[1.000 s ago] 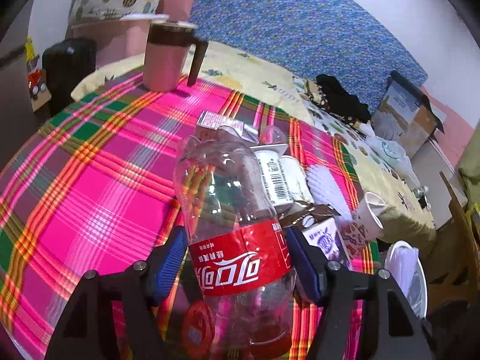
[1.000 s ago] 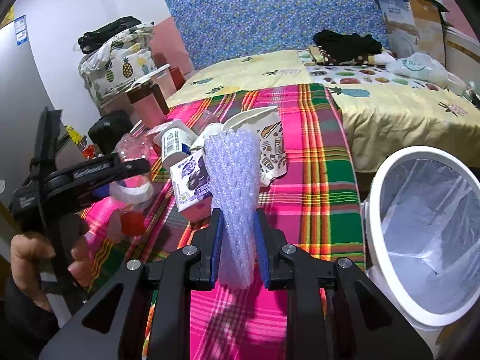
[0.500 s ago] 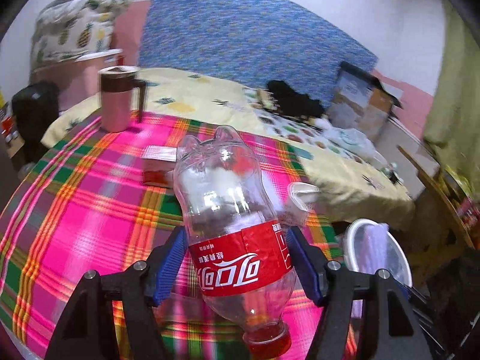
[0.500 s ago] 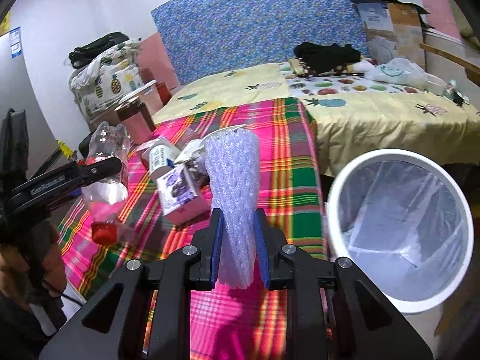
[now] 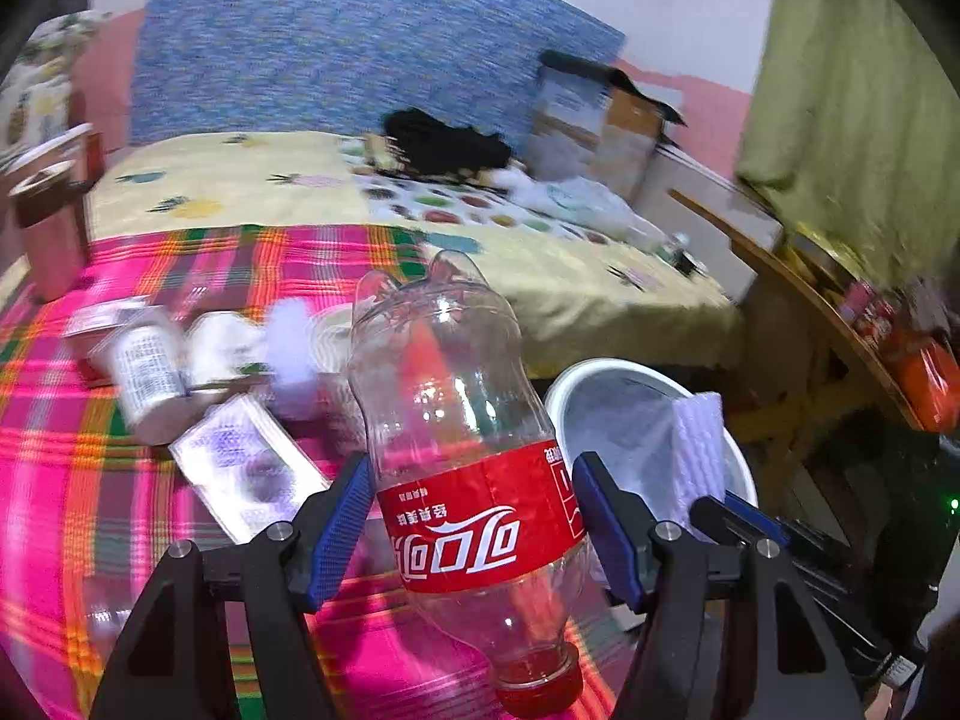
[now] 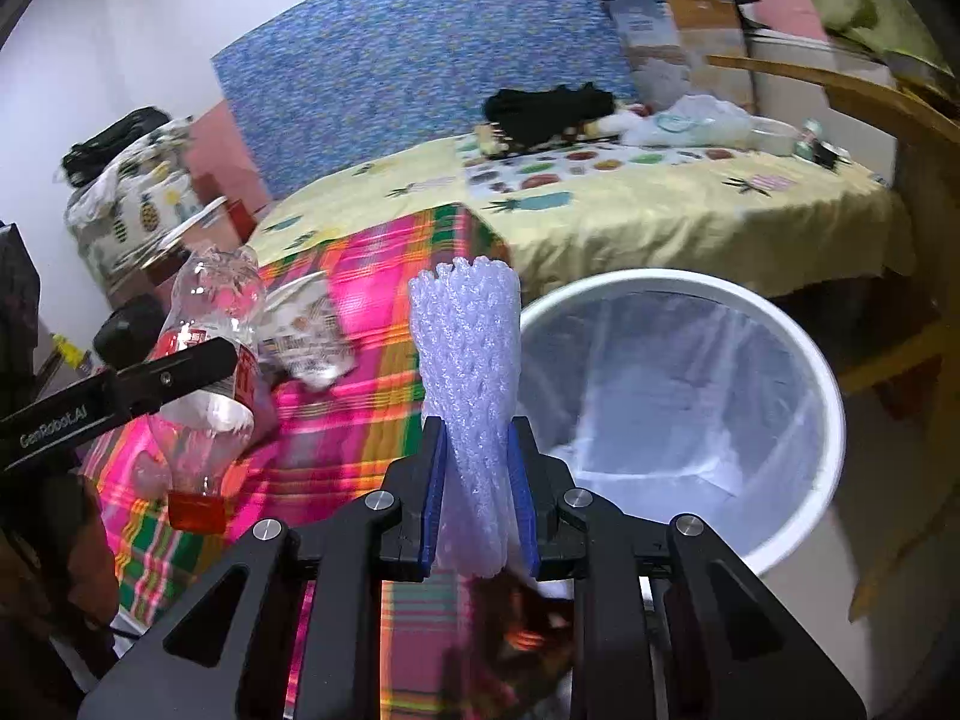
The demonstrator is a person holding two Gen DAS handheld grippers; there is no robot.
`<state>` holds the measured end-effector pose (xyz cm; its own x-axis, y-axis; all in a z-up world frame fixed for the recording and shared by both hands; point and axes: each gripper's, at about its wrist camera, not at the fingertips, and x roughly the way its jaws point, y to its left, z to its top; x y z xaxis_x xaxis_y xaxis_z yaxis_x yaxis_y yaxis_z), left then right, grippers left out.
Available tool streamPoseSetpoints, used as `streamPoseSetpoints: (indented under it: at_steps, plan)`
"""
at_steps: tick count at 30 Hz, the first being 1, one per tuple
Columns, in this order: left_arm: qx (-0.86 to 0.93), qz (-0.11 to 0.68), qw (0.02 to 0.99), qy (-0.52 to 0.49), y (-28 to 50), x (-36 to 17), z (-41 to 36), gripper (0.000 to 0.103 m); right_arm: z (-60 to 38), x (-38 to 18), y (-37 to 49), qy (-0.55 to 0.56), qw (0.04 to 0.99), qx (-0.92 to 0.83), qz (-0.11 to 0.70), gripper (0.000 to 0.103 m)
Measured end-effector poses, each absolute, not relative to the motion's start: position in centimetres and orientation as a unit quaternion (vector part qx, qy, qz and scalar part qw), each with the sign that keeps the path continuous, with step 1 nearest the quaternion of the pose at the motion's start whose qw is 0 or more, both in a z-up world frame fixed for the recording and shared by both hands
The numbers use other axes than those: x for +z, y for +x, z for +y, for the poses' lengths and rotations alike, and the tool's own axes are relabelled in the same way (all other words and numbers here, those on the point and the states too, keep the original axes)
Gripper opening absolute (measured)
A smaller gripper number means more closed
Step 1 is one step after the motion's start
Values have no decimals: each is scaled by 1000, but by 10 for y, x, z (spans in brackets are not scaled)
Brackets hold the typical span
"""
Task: Collect trash
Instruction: 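Carry both items to the white bin and release them inside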
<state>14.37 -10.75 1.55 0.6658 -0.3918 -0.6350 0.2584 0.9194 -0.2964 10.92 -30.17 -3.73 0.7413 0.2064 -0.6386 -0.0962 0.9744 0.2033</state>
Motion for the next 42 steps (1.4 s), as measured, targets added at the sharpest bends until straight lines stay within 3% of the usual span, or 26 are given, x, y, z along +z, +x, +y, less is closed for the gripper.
streamPoseSetpoints:
  at_steps: [13,31,36,42]
  plan:
    - [-281,404,869,-56,165,-9,-195,68,-341,-45,109,94,926,22,365,21]
    - [-299,420,855,-63,187,-22,-219,69,-367,-50,108,119,921,-3,372,24]
    - [-294,407,862,-67,185,-14,-214,69,-367,-47,109,117,923,2,367,36]
    - [-284,393,872,-73,177,-4,-201,69,-364,-43,109,116,924,8,364,36]
